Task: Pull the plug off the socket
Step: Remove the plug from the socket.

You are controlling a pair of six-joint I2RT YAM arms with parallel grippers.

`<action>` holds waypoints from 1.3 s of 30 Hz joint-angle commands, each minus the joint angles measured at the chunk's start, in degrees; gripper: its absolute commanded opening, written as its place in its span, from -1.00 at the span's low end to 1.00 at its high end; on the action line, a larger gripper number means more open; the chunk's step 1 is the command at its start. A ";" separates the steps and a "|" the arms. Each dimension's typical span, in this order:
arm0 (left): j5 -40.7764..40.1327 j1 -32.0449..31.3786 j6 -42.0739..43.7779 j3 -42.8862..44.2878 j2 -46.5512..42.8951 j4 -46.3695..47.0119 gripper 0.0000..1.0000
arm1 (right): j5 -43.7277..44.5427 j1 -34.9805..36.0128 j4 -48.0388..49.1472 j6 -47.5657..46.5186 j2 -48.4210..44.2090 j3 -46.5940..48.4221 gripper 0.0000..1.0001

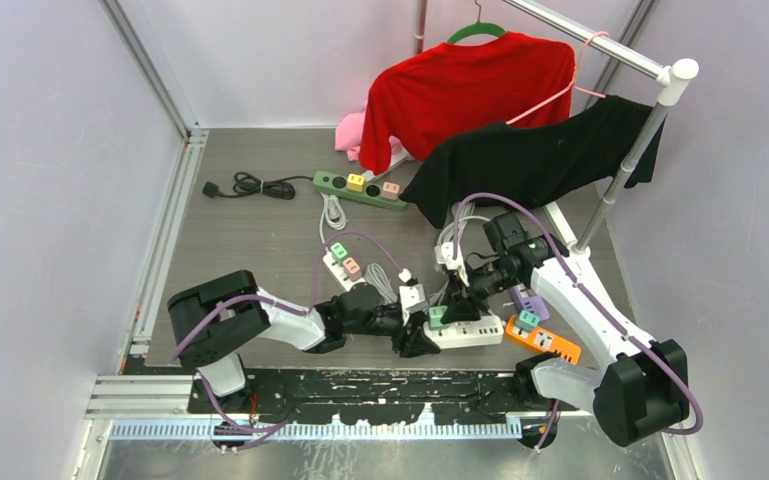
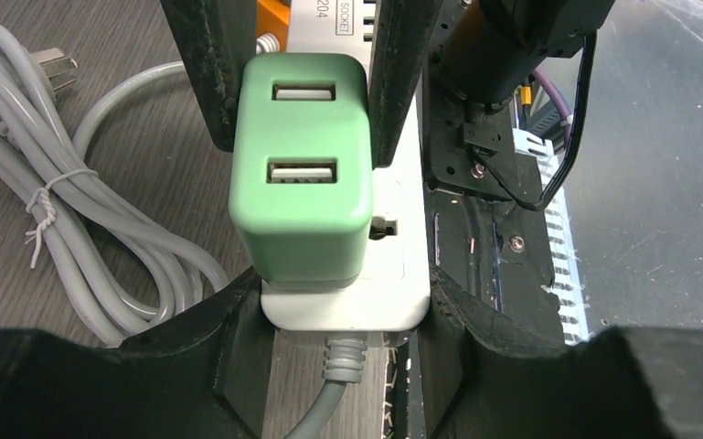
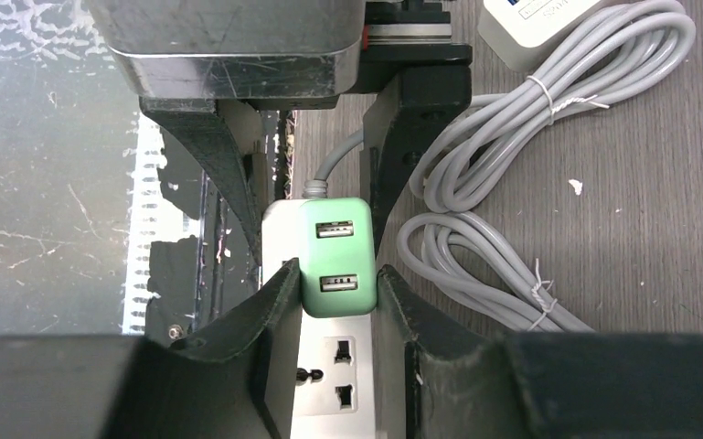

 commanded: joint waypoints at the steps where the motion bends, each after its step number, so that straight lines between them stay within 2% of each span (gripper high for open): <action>1: -1.50 0.02 0.24 2.13 0.51 4.20 -1.00 | -3.88 0.64 -4.46 -1.81 -1.40 2.93 -0.98; 5: -0.85 2.34 -3.18 0.27 2.77 7.59 -1.00 | -4.97 -0.20 -6.12 -3.05 -2.52 3.74 -0.98; 8: -0.37 3.42 -4.32 -0.83 4.48 9.51 -1.00 | -2.41 -2.41 1.33 7.24 -3.17 3.84 -0.98; 13: -0.76 3.44 -3.46 -1.92 4.35 8.62 -1.00 | 0.69 -4.23 3.86 10.75 -4.27 3.59 -0.98; 19: -7.23 3.37 1.88 -2.36 1.92 -0.67 -1.00 | 2.30 -6.71 4.85 14.47 -4.57 4.60 -0.98; 24: -11.21 3.36 5.21 0.27 3.57 -6.99 -0.88 | 3.06 -6.91 4.72 14.56 -4.18 4.55 -0.98; 29: -15.70 3.17 5.19 -0.33 2.52 -6.35 0.06 | 3.43 -6.96 4.83 14.56 -3.86 4.29 -0.98; 31: -15.74 2.98 4.61 -1.74 1.11 -4.26 0.31 | 3.54 -6.96 4.92 14.52 -3.61 4.20 -0.97; 35: -14.33 2.20 3.61 -4.15 -3.02 -2.00 0.61 | 3.44 -6.98 4.75 14.72 -2.49 4.52 -0.97; 39: -13.12 1.60 2.31 -5.83 -7.63 -1.33 0.66 | 1.71 -7.01 4.74 15.85 -1.43 4.63 -0.97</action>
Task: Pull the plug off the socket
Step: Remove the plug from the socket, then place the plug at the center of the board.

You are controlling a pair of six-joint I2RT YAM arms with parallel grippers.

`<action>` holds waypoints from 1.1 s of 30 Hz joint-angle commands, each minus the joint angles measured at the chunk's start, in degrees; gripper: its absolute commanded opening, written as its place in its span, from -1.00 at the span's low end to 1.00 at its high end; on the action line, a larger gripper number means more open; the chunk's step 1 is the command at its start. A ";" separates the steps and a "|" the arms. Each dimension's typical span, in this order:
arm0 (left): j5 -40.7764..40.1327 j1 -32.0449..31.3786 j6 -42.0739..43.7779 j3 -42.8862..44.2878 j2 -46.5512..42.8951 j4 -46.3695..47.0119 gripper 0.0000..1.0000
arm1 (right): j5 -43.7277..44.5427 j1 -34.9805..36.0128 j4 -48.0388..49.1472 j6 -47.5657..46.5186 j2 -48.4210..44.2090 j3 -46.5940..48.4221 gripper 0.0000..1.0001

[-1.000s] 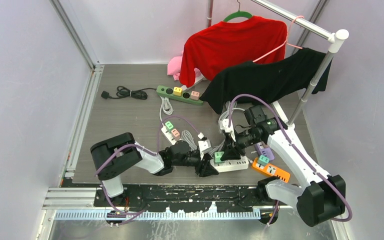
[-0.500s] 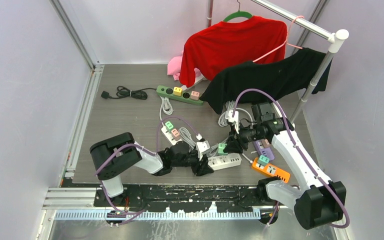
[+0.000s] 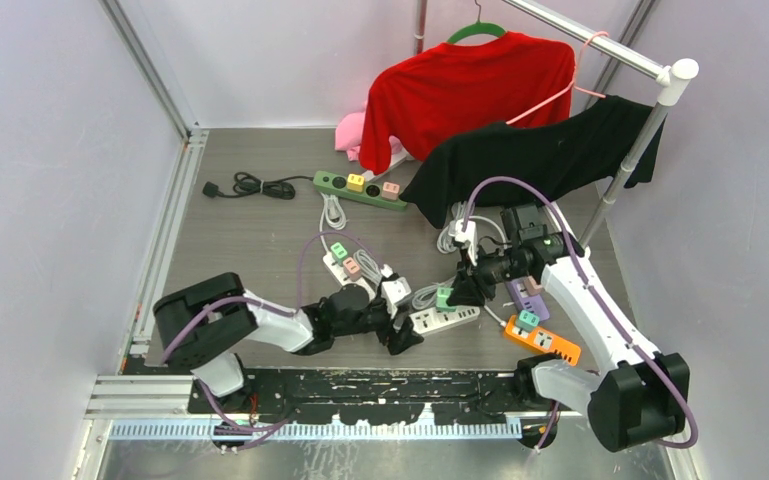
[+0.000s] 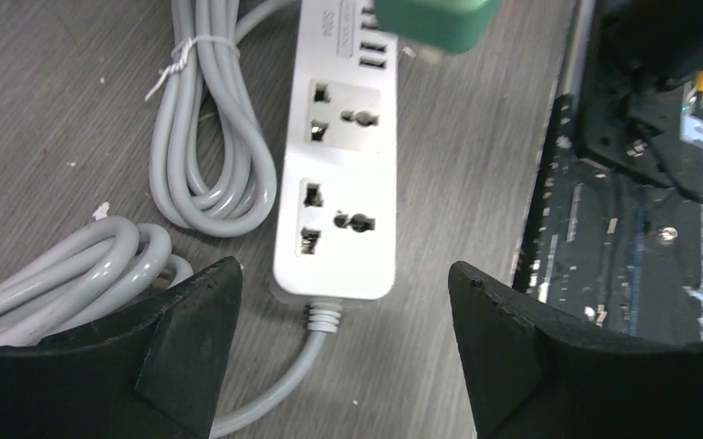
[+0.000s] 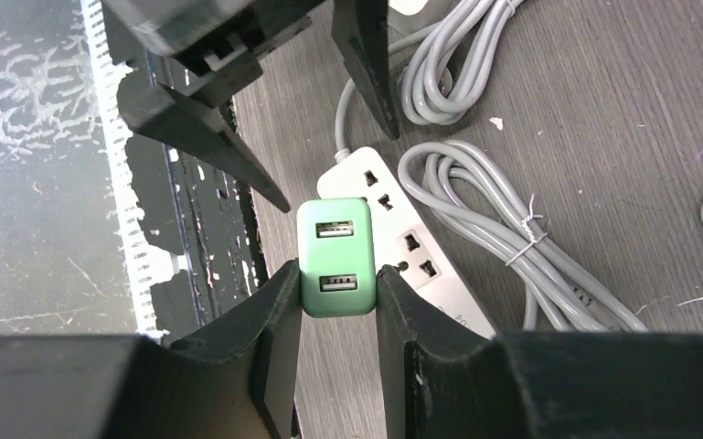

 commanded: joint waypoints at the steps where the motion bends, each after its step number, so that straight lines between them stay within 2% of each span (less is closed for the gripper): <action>1: 0.20 -0.70 -1.67 -1.83 -6.92 4.01 0.66 | -2.99 -0.30 1.43 2.01 0.83 2.58 -0.96; 6: 1.52 -0.49 -6.18 -3.18 -13.26 6.11 0.64 | -6.06 -0.34 0.26 4.03 3.86 3.70 -0.94; 9: 5.16 0.43 -10.75 -1.59 -14.04 6.11 0.64 | -9.07 -0.34 -3.21 2.87 5.95 4.98 -0.92; 15: 10.17 0.93 -21.62 1.94 -9.86 10.99 0.60 | -12.80 -0.35 -8.40 -3.24 6.08 5.60 -0.87; 21: 8.95 0.92 -27.40 2.73 -5.58 17.83 0.51 | -15.03 -0.30 -12.80 -7.67 5.92 5.94 -0.84; 29: 9.05 0.95 -30.95 4.99 -3.50 18.62 0.18 | -15.23 -0.28 -13.24 -8.18 5.84 5.87 -0.84; 33: 9.40 0.97 -30.99 5.15 -4.06 18.64 -0.19 | -15.17 -0.30 -13.24 -8.18 5.80 5.81 -0.83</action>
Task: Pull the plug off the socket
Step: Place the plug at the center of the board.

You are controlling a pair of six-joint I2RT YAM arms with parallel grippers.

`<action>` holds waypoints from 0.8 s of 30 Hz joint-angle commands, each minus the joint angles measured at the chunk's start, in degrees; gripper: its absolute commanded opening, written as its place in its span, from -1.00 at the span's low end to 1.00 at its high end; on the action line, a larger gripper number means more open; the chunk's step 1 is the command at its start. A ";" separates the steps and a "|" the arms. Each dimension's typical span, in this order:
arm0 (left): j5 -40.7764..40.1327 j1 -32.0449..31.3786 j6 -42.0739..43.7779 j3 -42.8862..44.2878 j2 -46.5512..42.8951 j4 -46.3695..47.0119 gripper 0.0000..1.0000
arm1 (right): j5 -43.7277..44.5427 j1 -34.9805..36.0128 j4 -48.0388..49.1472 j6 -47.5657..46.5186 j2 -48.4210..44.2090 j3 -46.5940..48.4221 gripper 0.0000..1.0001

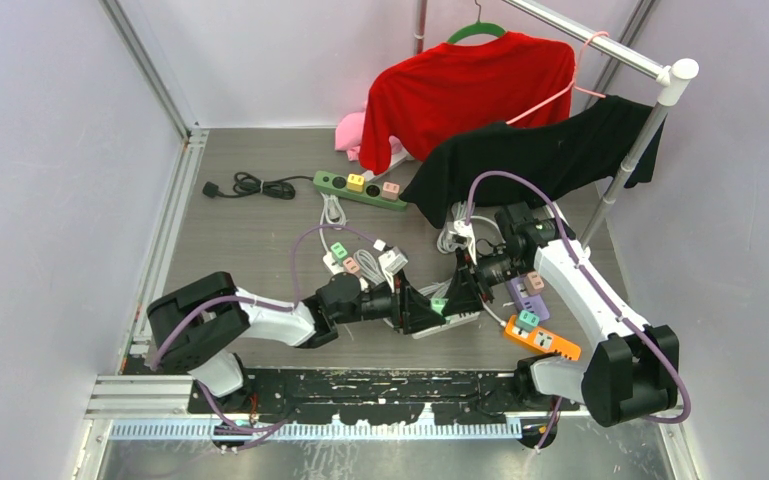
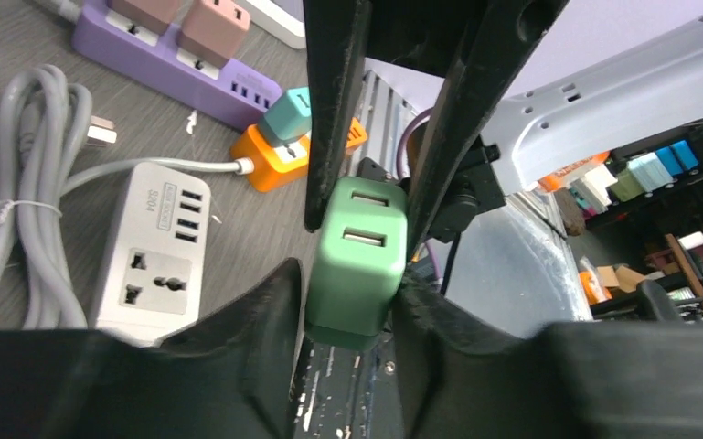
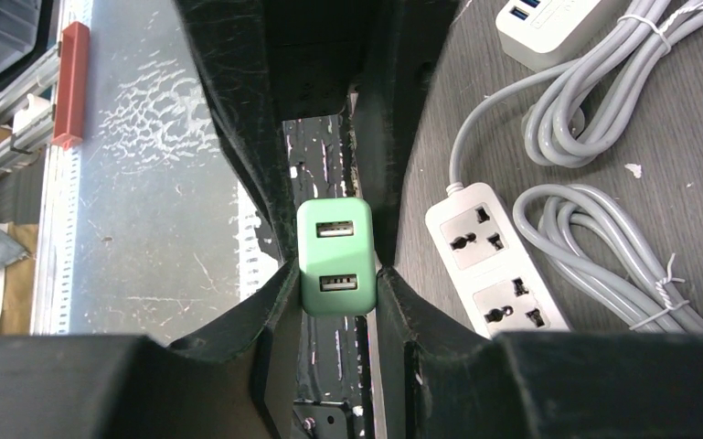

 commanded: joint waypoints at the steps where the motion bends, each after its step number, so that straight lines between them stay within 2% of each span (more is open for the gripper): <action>1: 1.16 0.27 -0.75 1.80 -0.84 4.84 -0.33 | -2.64 -0.06 -0.87 -1.23 -1.21 2.31 -0.83; 4: 2.55 0.44 -0.52 1.83 -0.76 4.94 -0.89 | -2.63 -0.06 -0.87 -1.22 -1.30 2.31 -0.69; 5: 3.00 0.57 -0.52 1.73 -0.78 4.91 -0.99 | -2.64 -0.09 -0.78 -1.23 -1.37 2.29 -0.60; 6: 3.22 0.73 -0.56 1.58 -0.76 4.96 -1.00 | -2.49 -0.08 -0.78 -1.21 -1.39 2.27 -0.47; 10: 3.69 1.82 -0.57 -0.14 -1.74 5.20 -1.00 | -1.39 -0.04 -0.26 -1.15 -2.00 2.16 0.53; 12: 3.66 2.71 -0.56 -1.63 -2.74 5.09 -1.00 | 0.40 -0.05 1.17 0.24 -3.11 2.23 0.72; 14: 2.54 4.15 -1.19 -3.35 -4.24 2.50 -1.00 | 3.09 -0.15 4.62 3.77 -4.62 1.57 0.80; 18: -1.05 8.67 -3.80 -5.16 -10.49 -14.16 -1.00 | 9.49 -0.31 12.37 10.03 -8.53 -1.43 0.82; 24: -4.77 20.00 -4.92 -8.98 -26.77 -33.55 -1.00 | 11.34 -0.63 13.73 11.10 -9.34 -2.39 0.83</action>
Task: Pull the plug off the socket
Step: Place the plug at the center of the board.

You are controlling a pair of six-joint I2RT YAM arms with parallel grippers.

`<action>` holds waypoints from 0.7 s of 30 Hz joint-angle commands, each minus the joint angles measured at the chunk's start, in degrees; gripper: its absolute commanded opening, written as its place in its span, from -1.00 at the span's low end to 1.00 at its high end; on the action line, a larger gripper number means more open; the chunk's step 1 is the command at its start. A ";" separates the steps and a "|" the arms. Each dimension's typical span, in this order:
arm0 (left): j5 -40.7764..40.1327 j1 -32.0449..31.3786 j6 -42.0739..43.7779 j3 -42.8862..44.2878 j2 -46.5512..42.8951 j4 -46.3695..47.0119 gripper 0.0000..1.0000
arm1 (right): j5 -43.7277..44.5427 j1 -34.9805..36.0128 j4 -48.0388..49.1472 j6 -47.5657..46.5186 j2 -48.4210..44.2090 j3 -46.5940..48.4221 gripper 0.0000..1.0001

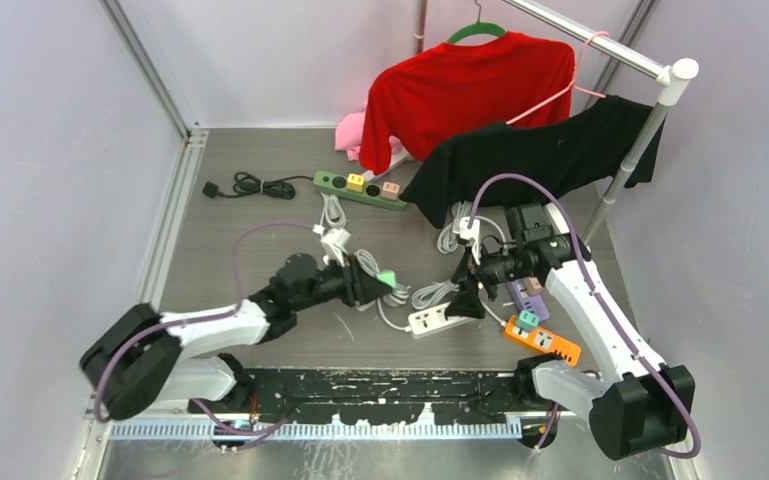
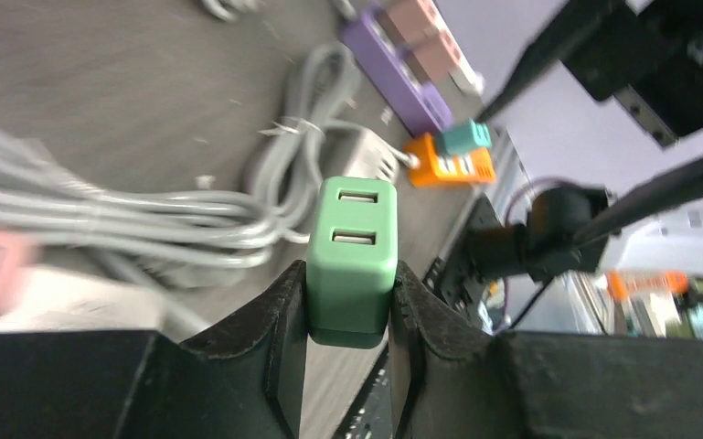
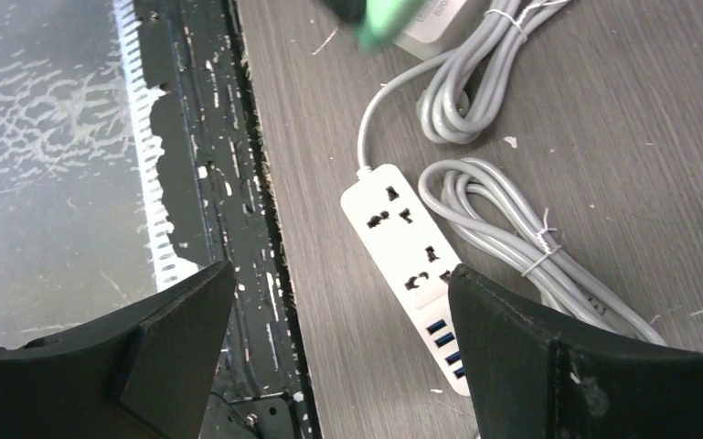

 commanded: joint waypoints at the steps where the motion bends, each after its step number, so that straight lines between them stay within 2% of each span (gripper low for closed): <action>1: -4.71 8.02 0.27 -1.48 -14.28 -17.50 -1.00 | 2.28 -0.42 3.91 2.27 -0.25 -0.21 0.83; 3: -10.35 11.06 2.89 -0.08 -21.20 -28.98 -1.00 | 2.43 -0.36 3.93 2.28 -0.31 -0.27 0.83; 6: -24.21 15.58 1.99 2.82 -29.32 -47.22 -1.00 | 2.69 -0.36 4.06 2.08 -0.34 -0.44 0.83; 9: -33.64 20.20 0.79 2.96 -35.82 -54.57 -1.00 | 2.95 -0.48 4.11 2.02 -0.21 -0.62 0.83; 13: -27.00 29.70 0.04 2.31 -36.03 -52.04 -1.00 | 2.91 -0.40 4.28 1.88 0.25 -0.80 0.83; 21: -7.55 52.67 -5.14 1.61 -18.20 -38.24 -1.00 | 3.52 -0.50 4.28 1.58 0.57 -1.21 0.83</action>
